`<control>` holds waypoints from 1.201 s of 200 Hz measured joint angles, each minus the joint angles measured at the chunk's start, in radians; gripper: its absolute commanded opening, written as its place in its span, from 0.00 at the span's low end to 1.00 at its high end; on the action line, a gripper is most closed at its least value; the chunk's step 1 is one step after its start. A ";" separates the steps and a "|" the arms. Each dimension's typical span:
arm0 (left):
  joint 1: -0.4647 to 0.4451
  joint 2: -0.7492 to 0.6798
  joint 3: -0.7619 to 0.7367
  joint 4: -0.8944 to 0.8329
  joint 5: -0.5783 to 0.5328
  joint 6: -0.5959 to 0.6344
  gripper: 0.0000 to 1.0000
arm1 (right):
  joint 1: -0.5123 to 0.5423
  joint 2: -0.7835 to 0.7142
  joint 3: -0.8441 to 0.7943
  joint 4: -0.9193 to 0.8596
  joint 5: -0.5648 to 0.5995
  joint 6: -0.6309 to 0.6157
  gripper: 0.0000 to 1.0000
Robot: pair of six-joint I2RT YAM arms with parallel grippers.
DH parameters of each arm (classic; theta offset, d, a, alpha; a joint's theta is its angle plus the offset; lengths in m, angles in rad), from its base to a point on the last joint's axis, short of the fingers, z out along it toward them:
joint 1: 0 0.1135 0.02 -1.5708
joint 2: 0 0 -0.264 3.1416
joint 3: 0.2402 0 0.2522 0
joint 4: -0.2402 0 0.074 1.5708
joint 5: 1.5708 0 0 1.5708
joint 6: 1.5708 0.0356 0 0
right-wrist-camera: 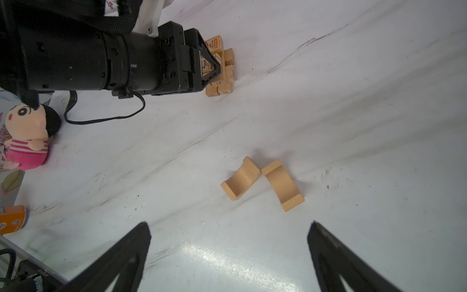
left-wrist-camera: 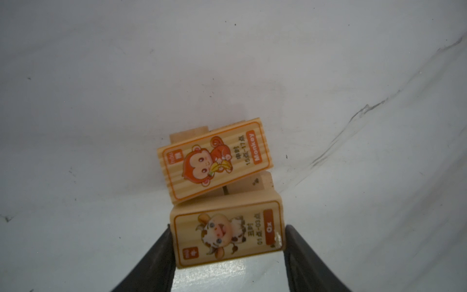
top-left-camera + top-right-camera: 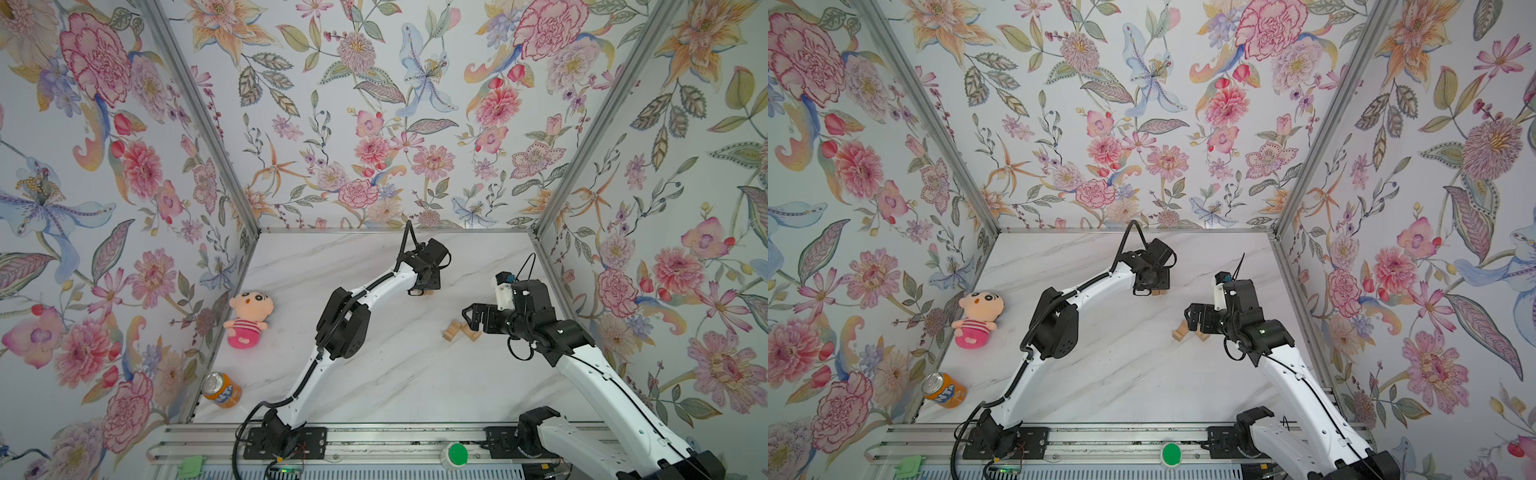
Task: Build the wood block tower
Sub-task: 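Lower the ox block toward the monkey block on the tower top, left gripper, then open the left gripper and withdraw it while the right gripper moves toward the tower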
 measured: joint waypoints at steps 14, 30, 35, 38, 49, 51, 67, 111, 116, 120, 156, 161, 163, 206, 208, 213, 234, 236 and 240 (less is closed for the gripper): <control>0.000 0.000 0.004 0.000 0.000 0.000 0.69 | -0.005 0.000 0.000 0.000 -0.003 0.000 0.99; 0.000 0.001 0.013 0.000 0.000 0.000 0.69 | -0.006 0.000 0.000 0.000 -0.003 0.000 0.99; 0.000 0.002 0.016 0.000 0.000 0.000 0.70 | -0.007 0.000 0.000 0.000 -0.003 0.000 0.99; 0.000 0.002 0.016 0.000 0.000 0.000 0.70 | -0.008 0.000 0.000 0.000 -0.003 0.000 0.99; 0.000 0.002 0.020 0.000 0.000 0.000 0.70 | -0.010 0.000 0.000 0.000 -0.005 0.000 0.99; 0.000 0.002 0.020 0.000 0.000 0.000 0.70 | -0.010 0.000 0.000 0.000 -0.005 0.000 0.99; 0.000 0.005 0.022 0.000 0.000 0.000 0.71 | -0.013 0.000 0.000 0.000 -0.007 0.000 0.99; 0.000 0.009 0.022 0.000 0.003 0.000 0.72 | -0.017 0.000 0.000 0.000 -0.015 0.000 0.99; 0.000 0.009 0.022 0.000 0.003 0.000 0.72 | -0.018 0.000 0.000 0.000 -0.015 0.000 0.99; 0.000 0.009 0.022 0.000 0.003 0.000 0.72 | -0.018 0.000 0.000 0.000 -0.015 0.000 0.99; -0.001 0.004 0.022 0.000 0.000 0.002 0.73 | -0.019 -0.006 0.000 0.000 -0.021 0.000 0.99; -0.001 0.000 0.022 0.000 0.000 0.002 0.73 | -0.019 -0.009 0.000 0.000 -0.021 0.000 0.99; -0.001 -0.001 0.022 0.000 0.000 0.002 0.73 | -0.019 -0.011 0.000 0.000 -0.021 0.000 0.99; -0.001 -0.093 0.018 0.006 -0.003 0.029 0.72 | -0.019 -0.059 0.000 -0.001 -0.021 0.000 0.99; -0.001 -0.101 0.015 0.009 -0.003 0.032 0.73 | -0.019 -0.060 0.001 -0.001 -0.021 0.000 0.99; -0.001 -0.123 0.008 0.017 -0.003 0.037 0.73 | -0.019 -0.060 0.001 -0.001 -0.021 0.001 0.99; -0.002 -0.240 -0.057 0.052 -0.005 0.058 0.73 | -0.015 -0.050 0.002 -0.003 -0.017 0.010 0.99; -0.002 -0.254 -0.068 0.055 -0.006 0.061 0.73 | -0.014 -0.048 0.003 -0.003 -0.016 0.010 0.99; -0.002 -0.280 -0.087 0.064 -0.008 0.065 0.73 | -0.011 -0.042 0.005 -0.005 -0.013 0.014 0.99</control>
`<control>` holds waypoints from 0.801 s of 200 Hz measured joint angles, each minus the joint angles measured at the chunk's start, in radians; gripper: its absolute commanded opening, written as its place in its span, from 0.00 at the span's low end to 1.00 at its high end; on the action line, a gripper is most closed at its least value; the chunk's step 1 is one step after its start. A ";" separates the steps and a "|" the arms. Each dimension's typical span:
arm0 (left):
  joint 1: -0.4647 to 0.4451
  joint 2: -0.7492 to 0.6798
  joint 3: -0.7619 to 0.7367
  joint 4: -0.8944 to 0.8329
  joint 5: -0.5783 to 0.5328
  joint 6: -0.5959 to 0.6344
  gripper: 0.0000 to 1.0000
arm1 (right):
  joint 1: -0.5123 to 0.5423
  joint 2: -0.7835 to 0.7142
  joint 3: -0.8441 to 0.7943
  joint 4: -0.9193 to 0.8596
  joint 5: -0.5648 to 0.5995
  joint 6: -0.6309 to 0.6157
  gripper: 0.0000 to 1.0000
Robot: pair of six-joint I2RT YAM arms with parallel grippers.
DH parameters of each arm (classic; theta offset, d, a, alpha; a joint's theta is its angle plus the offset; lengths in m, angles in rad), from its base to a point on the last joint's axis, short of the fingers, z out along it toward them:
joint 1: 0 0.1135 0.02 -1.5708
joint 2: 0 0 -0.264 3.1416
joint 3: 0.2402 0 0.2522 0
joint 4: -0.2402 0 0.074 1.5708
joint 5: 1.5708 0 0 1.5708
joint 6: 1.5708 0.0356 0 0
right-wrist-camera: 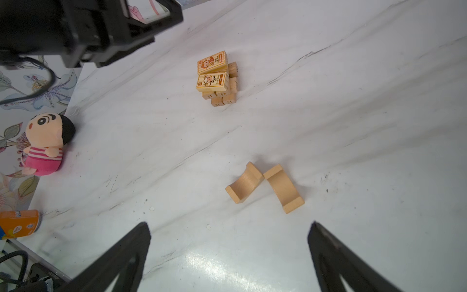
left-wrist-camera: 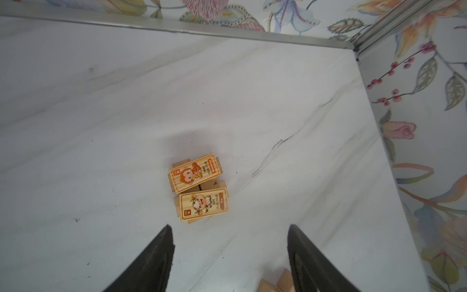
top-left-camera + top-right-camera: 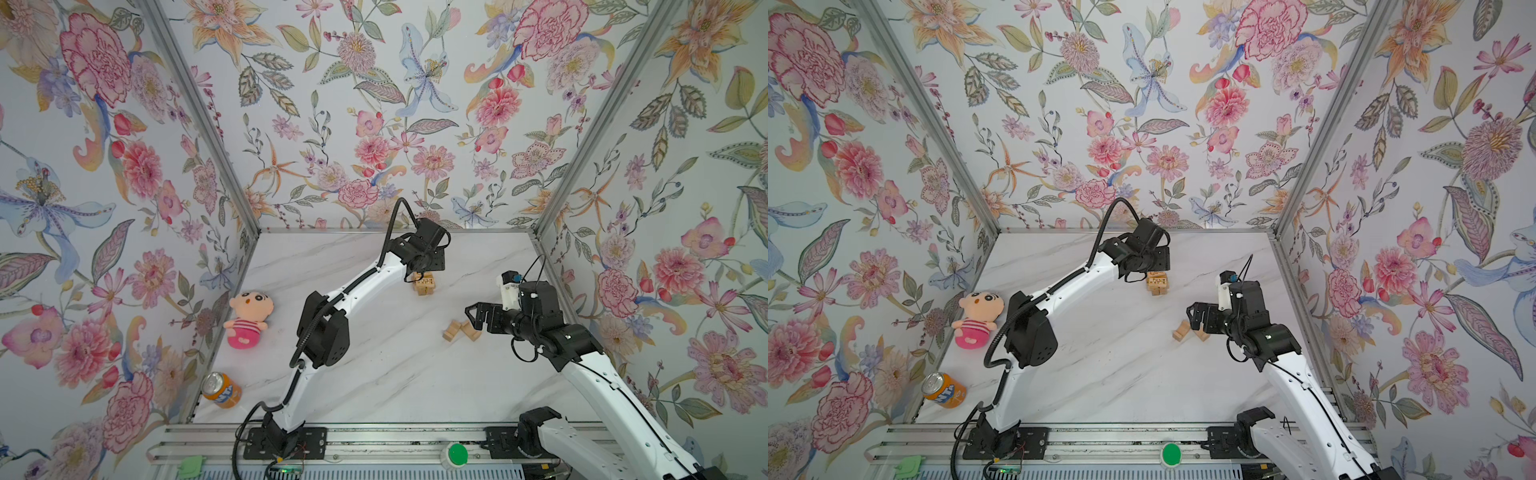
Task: Build the wood block tower
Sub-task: 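Open the left gripper and withdraw it while the right gripper moves toward the tower, then move the right gripper over the tower above the tilted ox block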
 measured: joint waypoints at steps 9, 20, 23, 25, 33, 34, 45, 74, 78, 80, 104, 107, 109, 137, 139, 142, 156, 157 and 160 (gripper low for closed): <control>0.000 -0.070 -0.068 0.029 -0.008 0.010 0.73 | 0.009 0.014 0.007 -0.004 0.008 0.006 0.99; 0.000 -0.169 -0.176 0.071 -0.025 0.020 0.74 | 0.025 0.038 0.020 -0.005 0.019 0.011 1.00; 0.000 -0.201 -0.214 0.085 -0.028 0.021 0.74 | 0.030 0.043 0.024 -0.006 0.023 0.014 0.99; 0.000 -0.222 -0.238 0.093 -0.030 0.024 0.75 | 0.034 0.049 0.027 -0.006 0.024 0.015 0.99; 0.001 -0.297 -0.332 0.131 -0.041 0.030 0.75 | 0.049 0.072 0.041 -0.007 0.038 0.018 0.97; 0.001 -0.310 -0.352 0.141 -0.043 0.032 0.75 | 0.053 0.077 0.044 -0.007 0.040 0.020 0.96; 0.003 -0.409 -0.486 0.185 -0.053 0.038 0.76 | 0.078 0.116 0.070 -0.008 0.055 0.026 0.94; 0.016 -0.647 -0.845 0.308 -0.081 0.072 0.83 | 0.166 0.272 0.171 -0.010 0.107 0.034 0.89; 0.018 -0.668 -0.879 0.315 -0.082 0.076 0.83 | 0.174 0.292 0.184 -0.010 0.112 0.035 0.88; 0.019 -0.681 -0.900 0.323 -0.083 0.082 0.83 | 0.179 0.306 0.192 -0.010 0.114 0.035 0.88; 0.022 -0.784 -1.085 0.381 -0.085 0.126 0.87 | 0.202 0.446 0.283 -0.010 0.138 0.036 0.88; 0.022 -0.794 -1.103 0.389 -0.085 0.133 0.87 | 0.202 0.467 0.297 -0.010 0.142 0.036 0.88; 0.022 -0.802 -1.117 0.395 -0.086 0.136 0.87 | 0.202 0.475 0.303 -0.011 0.143 0.036 0.87; 0.022 -0.915 -1.278 0.451 -0.095 0.170 0.89 | 0.203 0.643 0.430 -0.016 0.175 0.036 0.88; 0.022 -0.924 -1.287 0.453 -0.097 0.172 0.89 | 0.203 0.657 0.441 -0.018 0.177 0.036 0.88; 0.022 -0.934 -1.298 0.455 -0.100 0.174 0.89 | 0.203 0.671 0.455 -0.023 0.179 0.036 0.88; 0.022 -0.985 -1.338 0.470 -0.109 0.190 0.90 | 0.208 0.753 0.533 -0.039 0.195 0.035 0.91; 0.022 -0.989 -1.341 0.471 -0.111 0.192 0.90 | 0.208 0.757 0.537 -0.040 0.196 0.036 0.92; 0.022 -0.997 -1.346 0.474 -0.114 0.196 0.90 | 0.210 0.777 0.557 -0.046 0.199 0.035 0.92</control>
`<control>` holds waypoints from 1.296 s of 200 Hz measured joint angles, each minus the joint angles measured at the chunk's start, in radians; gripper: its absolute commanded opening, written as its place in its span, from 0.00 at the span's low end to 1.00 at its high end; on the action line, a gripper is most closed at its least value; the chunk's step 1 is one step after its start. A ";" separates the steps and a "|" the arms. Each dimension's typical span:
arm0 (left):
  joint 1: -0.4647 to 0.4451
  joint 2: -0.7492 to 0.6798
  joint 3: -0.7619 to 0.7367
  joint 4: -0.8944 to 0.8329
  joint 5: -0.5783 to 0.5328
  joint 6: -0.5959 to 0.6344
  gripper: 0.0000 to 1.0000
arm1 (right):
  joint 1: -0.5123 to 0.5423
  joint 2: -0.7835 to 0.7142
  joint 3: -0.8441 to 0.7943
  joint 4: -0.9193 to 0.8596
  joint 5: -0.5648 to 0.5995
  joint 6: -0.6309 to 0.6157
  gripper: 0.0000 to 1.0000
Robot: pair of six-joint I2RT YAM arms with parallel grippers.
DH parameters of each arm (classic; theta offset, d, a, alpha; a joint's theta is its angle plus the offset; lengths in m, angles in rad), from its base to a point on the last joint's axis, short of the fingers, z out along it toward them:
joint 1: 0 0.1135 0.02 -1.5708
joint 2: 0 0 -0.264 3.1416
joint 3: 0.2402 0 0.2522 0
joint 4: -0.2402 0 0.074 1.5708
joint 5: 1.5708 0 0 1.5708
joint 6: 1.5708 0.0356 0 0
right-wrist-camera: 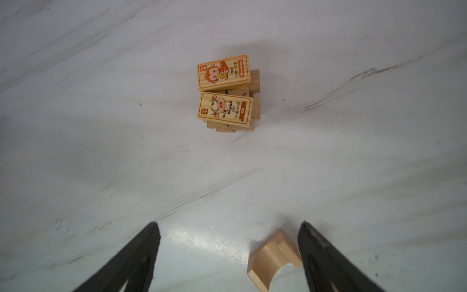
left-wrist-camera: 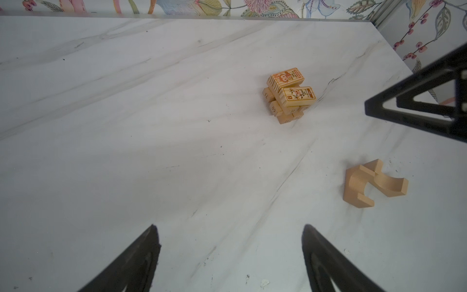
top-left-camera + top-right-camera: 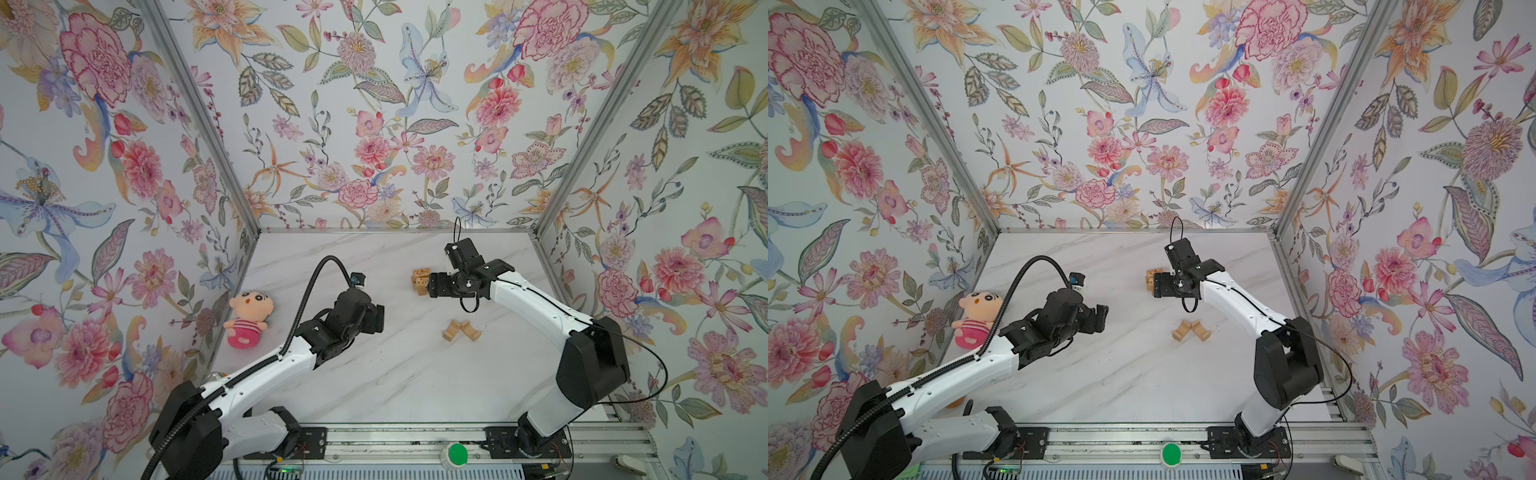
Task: Build the wood block tower
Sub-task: 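Move the right gripper over the tower above the tilted ox block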
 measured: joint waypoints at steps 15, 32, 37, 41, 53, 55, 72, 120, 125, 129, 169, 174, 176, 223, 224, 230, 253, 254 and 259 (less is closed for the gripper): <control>0.000 -0.035 -0.017 0.013 -0.020 0.018 0.91 | 0.009 0.076 0.086 -0.026 0.015 0.000 0.92; 0.003 -0.057 -0.021 0.024 -0.040 0.035 0.92 | 0.022 0.159 0.183 -0.053 0.034 0.000 0.92; 0.006 -0.062 -0.023 0.030 -0.043 0.041 0.92 | 0.024 0.179 0.208 -0.064 0.038 0.000 0.92; 0.008 -0.065 -0.023 0.034 -0.045 0.047 0.92 | 0.027 0.199 0.230 -0.073 0.040 0.000 0.92; 0.016 -0.071 -0.029 0.047 -0.049 0.056 0.92 | 0.032 0.242 0.279 -0.093 0.049 -0.001 0.91; 0.017 -0.071 -0.030 0.048 -0.050 0.057 0.92 | 0.032 0.248 0.287 -0.097 0.051 0.000 0.90; 0.035 -0.073 -0.041 0.059 -0.056 0.072 0.92 | 0.036 0.296 0.335 -0.127 0.060 -0.001 0.88; 0.100 -0.071 -0.068 0.072 -0.040 0.093 0.92 | 0.036 0.393 0.417 -0.195 0.079 0.001 0.83; 0.105 -0.070 -0.068 0.075 -0.037 0.097 0.92 | 0.036 0.401 0.421 -0.198 0.079 0.002 0.83; 0.109 -0.068 -0.068 0.076 -0.035 0.099 0.92 | 0.035 0.406 0.425 -0.202 0.079 0.002 0.82; 0.140 -0.057 -0.068 0.091 -0.010 0.111 0.92 | 0.032 0.455 0.476 -0.227 0.079 0.008 0.82; 0.143 -0.056 -0.068 0.091 -0.008 0.112 0.92 | 0.031 0.459 0.481 -0.229 0.079 0.008 0.82; 0.144 -0.056 -0.068 0.091 -0.008 0.112 0.92 | 0.031 0.461 0.483 -0.229 0.079 0.009 0.82; 0.169 -0.056 -0.069 0.091 0.012 0.119 0.92 | 0.018 0.472 0.509 -0.243 0.079 0.013 0.79; 0.169 -0.056 -0.069 0.091 0.012 0.119 0.92 | 0.017 0.472 0.510 -0.243 0.079 0.013 0.78; 0.171 -0.056 -0.070 0.092 0.014 0.119 0.92 | 0.014 0.472 0.513 -0.245 0.079 0.013 0.78; 0.176 -0.056 -0.074 0.092 0.018 0.118 0.92 | 0.007 0.477 0.520 -0.246 0.078 0.015 0.77; 0.176 -0.056 -0.074 0.092 0.018 0.118 0.92 | 0.007 0.478 0.520 -0.247 0.078 0.015 0.77; 0.177 -0.056 -0.074 0.092 0.018 0.119 0.92 | 0.006 0.481 0.521 -0.248 0.077 0.015 0.76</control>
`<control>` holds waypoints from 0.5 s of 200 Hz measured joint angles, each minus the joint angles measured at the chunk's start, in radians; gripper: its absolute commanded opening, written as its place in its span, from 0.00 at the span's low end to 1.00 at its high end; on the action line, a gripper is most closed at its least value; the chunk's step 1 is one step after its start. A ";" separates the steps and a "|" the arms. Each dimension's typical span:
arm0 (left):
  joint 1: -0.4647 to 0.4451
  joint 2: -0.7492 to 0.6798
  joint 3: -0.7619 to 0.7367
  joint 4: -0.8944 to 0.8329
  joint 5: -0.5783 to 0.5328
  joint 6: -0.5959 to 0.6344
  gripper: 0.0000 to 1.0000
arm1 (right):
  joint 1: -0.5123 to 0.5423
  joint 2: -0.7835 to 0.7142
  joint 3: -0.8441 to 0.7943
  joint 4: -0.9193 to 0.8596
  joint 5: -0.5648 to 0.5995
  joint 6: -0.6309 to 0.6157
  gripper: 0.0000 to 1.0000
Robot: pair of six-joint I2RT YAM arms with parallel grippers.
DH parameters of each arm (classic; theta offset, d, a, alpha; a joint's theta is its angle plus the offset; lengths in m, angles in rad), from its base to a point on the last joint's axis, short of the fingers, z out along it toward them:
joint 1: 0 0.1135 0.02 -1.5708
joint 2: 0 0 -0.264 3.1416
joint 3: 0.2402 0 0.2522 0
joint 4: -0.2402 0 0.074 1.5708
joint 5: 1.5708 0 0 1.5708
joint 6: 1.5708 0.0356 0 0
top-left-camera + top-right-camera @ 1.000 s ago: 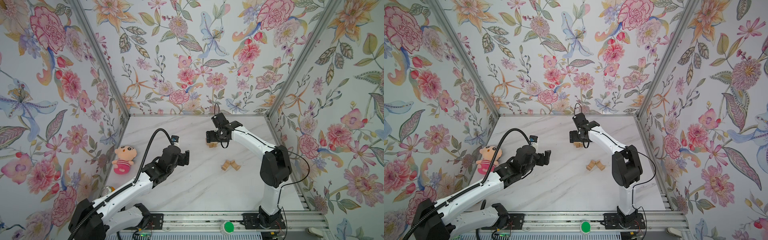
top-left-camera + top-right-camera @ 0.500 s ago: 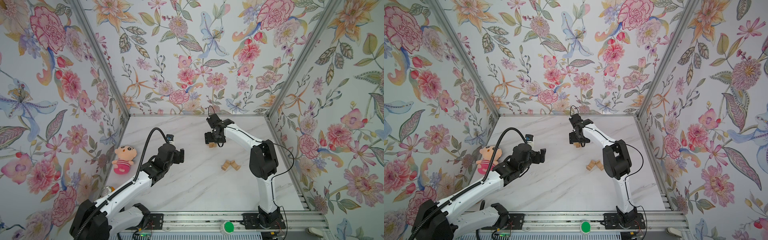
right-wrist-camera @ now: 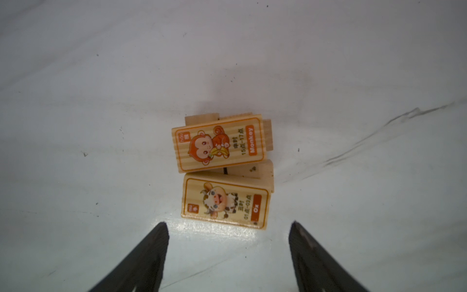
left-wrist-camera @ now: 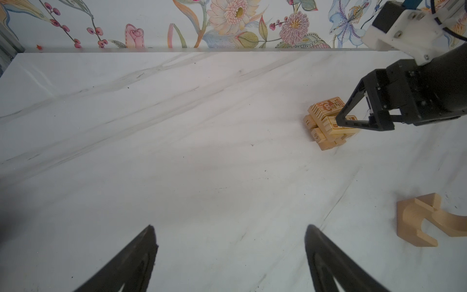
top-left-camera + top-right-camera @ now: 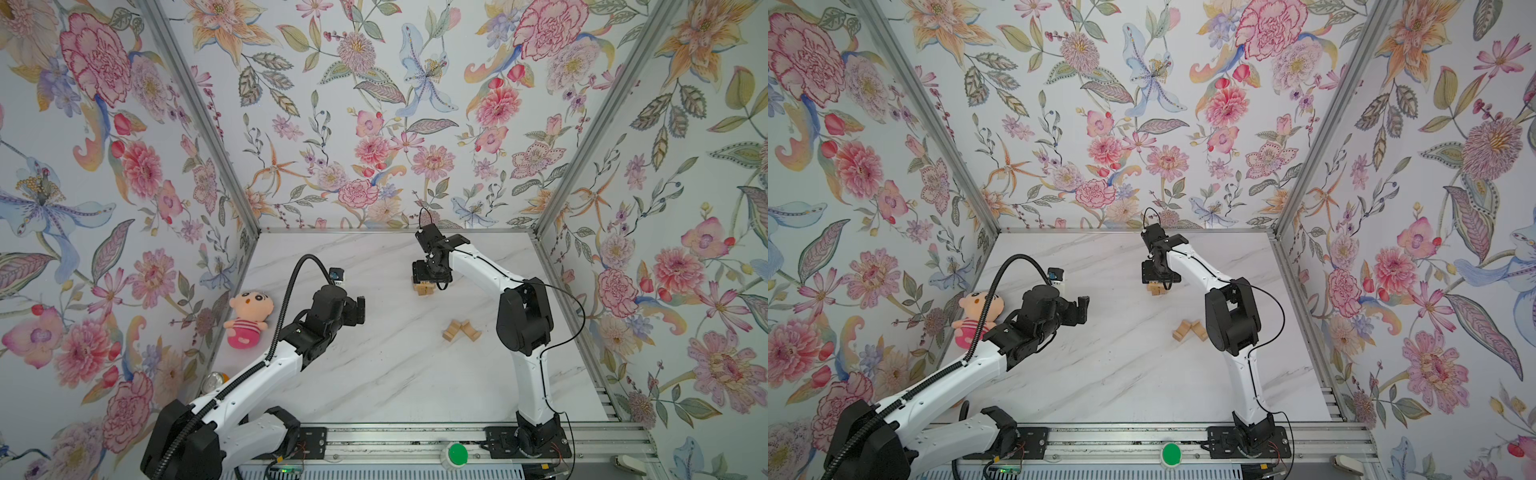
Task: Build the wood block tower
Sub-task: 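Move the right gripper over the tower above the tilted ox block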
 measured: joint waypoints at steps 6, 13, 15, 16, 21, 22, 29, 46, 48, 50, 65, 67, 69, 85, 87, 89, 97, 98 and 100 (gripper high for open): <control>0.001 0.000 0.000 0.000 0.000 0.000 0.92 | -0.001 0.005 0.002 0.000 0.000 0.000 0.76; 0.002 0.000 0.000 0.001 0.001 0.000 0.92 | -0.002 0.011 0.004 -0.001 -0.001 0.000 0.76; 0.002 0.000 0.000 0.001 0.001 0.000 0.92 | -0.002 0.013 0.005 -0.002 -0.002 0.000 0.76; 0.002 0.000 0.000 0.001 0.001 0.000 0.92 | -0.002 0.014 0.005 -0.002 -0.002 0.000 0.76; 0.003 0.000 0.000 0.001 0.001 0.000 0.92 | -0.002 0.019 0.006 -0.002 -0.003 0.000 0.76; 0.003 0.000 0.000 0.001 0.001 0.000 0.92 | -0.002 0.021 0.006 -0.002 -0.003 0.000 0.76; 0.005 0.000 0.000 0.001 0.001 0.000 0.92 | -0.002 0.027 0.006 -0.002 -0.003 0.000 0.76; 0.005 0.000 0.000 0.002 0.001 0.000 0.92 | -0.002 0.040 0.007 -0.002 -0.007 0.000 0.75; 0.006 0.000 0.000 0.002 0.001 -0.001 0.92 | -0.002 0.042 0.007 -0.002 -0.008 0.000 0.75; 0.006 0.000 0.000 0.002 0.001 0.000 0.92 | -0.002 0.043 0.008 -0.002 -0.007 0.000 0.75; 0.006 0.000 -0.003 0.003 0.001 0.000 0.92 | -0.002 0.048 0.008 -0.003 -0.010 0.000 0.74; 0.006 0.000 -0.004 0.005 0.001 0.000 0.92 | -0.002 0.048 0.009 -0.003 -0.010 0.000 0.74; 0.006 0.000 -0.004 0.005 0.001 -0.001 0.92 | -0.002 0.048 0.010 -0.003 -0.010 0.000 0.74; 0.007 0.000 -0.008 0.005 0.001 0.000 0.92 | -0.002 0.053 0.018 -0.003 -0.011 0.000 0.73; 0.008 0.000 -0.008 0.005 0.001 0.000 0.92 | -0.002 0.053 0.019 -0.003 -0.011 0.000 0.73; 0.008 0.000 -0.009 0.005 0.001 0.000 0.92 | -0.002 0.053 0.021 -0.003 -0.011 0.000 0.73; 0.012 0.000 -0.011 0.005 0.001 -0.001 0.92 | -0.002 0.055 0.026 -0.003 -0.011 0.000 0.73; 0.012 0.000 -0.011 0.005 0.000 0.000 0.92 | -0.002 0.055 0.026 -0.003 -0.011 0.000 0.73; 0.013 0.000 -0.012 0.005 0.001 -0.001 0.92 | -0.002 0.055 0.027 -0.003 -0.011 0.000 0.73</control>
